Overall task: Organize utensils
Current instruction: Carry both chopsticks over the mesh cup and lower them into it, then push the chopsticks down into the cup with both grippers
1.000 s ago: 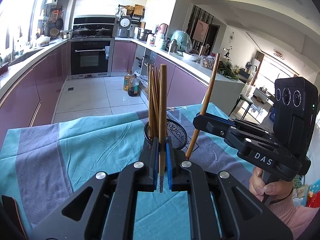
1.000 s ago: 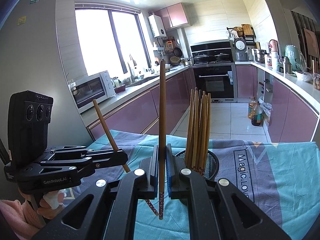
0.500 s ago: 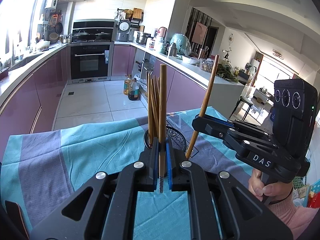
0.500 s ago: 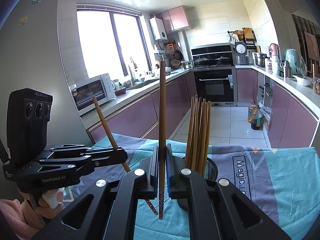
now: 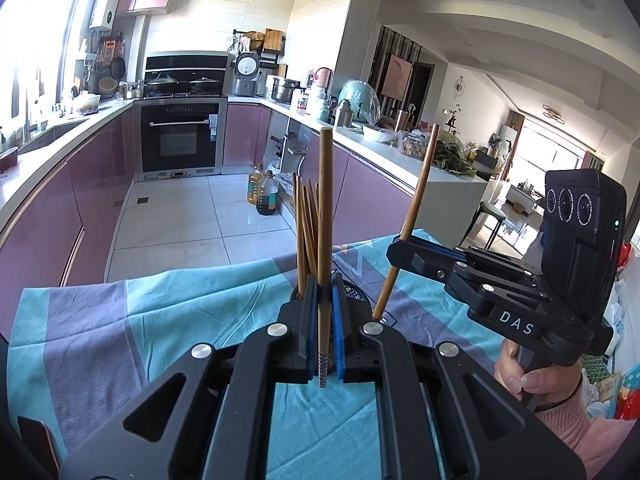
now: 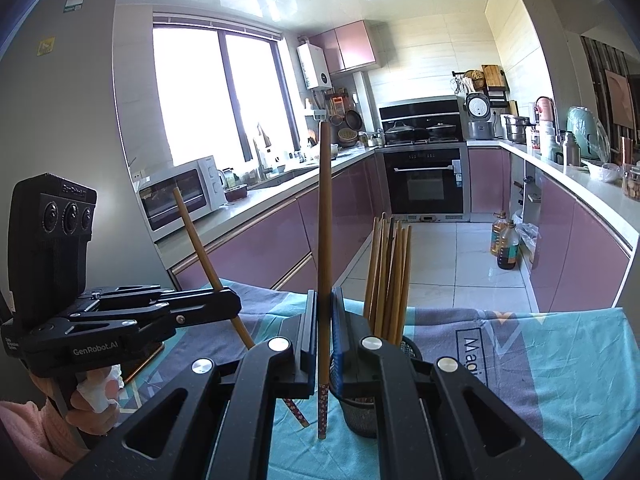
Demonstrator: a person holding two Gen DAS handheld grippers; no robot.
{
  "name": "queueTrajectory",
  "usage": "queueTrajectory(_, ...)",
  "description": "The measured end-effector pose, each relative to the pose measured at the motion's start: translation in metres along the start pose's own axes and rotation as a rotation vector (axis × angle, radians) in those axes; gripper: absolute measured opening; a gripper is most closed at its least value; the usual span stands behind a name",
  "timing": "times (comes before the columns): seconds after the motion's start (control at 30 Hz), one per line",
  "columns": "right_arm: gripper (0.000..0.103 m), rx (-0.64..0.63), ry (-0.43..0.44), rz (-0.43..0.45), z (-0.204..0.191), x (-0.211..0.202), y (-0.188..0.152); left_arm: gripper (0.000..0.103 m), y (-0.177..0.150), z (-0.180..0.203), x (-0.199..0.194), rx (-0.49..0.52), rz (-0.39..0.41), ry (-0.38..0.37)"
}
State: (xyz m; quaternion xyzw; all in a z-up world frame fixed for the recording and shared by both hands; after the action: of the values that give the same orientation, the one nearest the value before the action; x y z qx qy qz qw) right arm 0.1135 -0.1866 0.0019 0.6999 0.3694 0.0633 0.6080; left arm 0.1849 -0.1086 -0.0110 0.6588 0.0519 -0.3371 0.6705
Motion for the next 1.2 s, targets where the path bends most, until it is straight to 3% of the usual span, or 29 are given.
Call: queueTrajectory(1.2, 0.006, -0.036, -0.028, 0.033, 0.004, -0.001, 0.023, 0.007, 0.017, 0.006, -0.022, 0.021, 0.07, -0.013)
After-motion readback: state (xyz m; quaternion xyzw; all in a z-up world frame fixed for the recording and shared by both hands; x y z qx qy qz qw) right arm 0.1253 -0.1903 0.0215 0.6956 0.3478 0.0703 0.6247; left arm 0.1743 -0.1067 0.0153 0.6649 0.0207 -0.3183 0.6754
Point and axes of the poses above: each gripper's, at about its wrist camera, not at the fingertips, and x roughly the way its jaws point, z to its right, y to its top, the point moved 8 cm from there along x, roughly the way its jaws point, and after that the axes turned 7 degrees about y, right-handed, at the moved point
